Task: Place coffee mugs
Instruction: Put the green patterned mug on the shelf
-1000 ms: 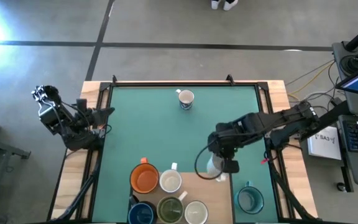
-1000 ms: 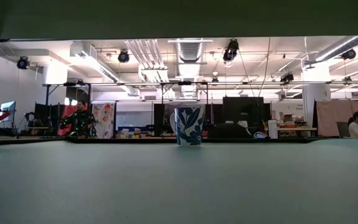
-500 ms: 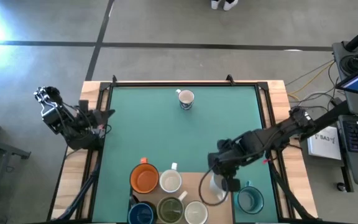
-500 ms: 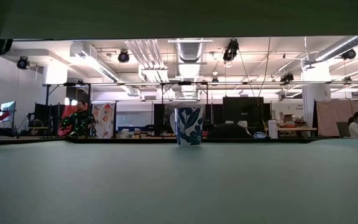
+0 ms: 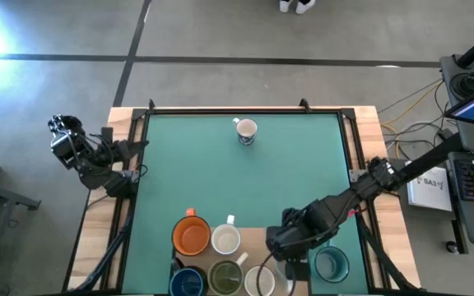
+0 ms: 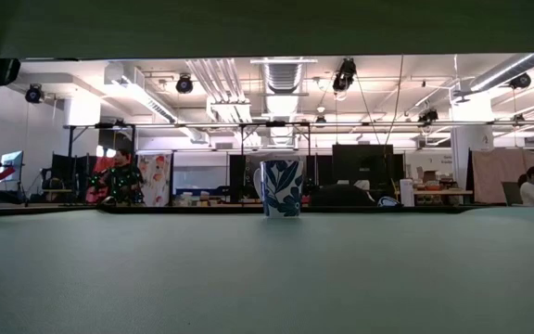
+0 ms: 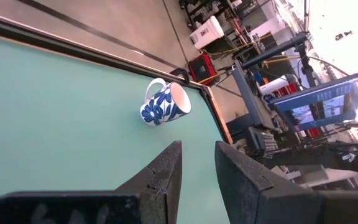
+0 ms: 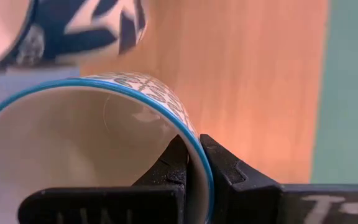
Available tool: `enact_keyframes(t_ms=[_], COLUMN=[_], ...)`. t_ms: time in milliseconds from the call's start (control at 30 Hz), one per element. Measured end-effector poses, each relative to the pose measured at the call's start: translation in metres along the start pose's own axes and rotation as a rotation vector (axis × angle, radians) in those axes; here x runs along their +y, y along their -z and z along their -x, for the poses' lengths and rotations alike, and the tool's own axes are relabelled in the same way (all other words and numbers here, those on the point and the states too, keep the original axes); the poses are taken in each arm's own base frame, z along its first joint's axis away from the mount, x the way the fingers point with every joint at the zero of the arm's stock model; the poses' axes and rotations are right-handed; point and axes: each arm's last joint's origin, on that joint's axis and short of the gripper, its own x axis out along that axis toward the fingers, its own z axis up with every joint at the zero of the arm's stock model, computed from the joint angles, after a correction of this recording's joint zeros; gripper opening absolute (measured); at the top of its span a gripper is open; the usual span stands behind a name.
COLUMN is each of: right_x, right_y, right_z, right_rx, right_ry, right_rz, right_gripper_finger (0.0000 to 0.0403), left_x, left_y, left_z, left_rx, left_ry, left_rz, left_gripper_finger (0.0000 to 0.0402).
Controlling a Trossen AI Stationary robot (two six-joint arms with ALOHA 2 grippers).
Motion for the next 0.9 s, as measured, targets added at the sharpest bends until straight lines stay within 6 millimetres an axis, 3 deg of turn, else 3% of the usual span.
enact_keyframes(t_ms=[467,900], right_x=[0.026,0.027], right_y=[0.015,0.016], right_z=[-0.011,-0.012], right_rx=[0.051,0.023], right_ry=[-0.034,0.004], right_rz=[0.005,0.038], right_gripper_finger=[0.0013,0.0024], left_x=[-0.003,-0.003], left_y=[0.000,-0.001], left_z=[0.000,0.000], left_rx=[-0.058,-0.069], left_ry=[0.028,0.035], left_rz=[-0.011,-0.008], left_gripper_finger=[0.0079,0.0079])
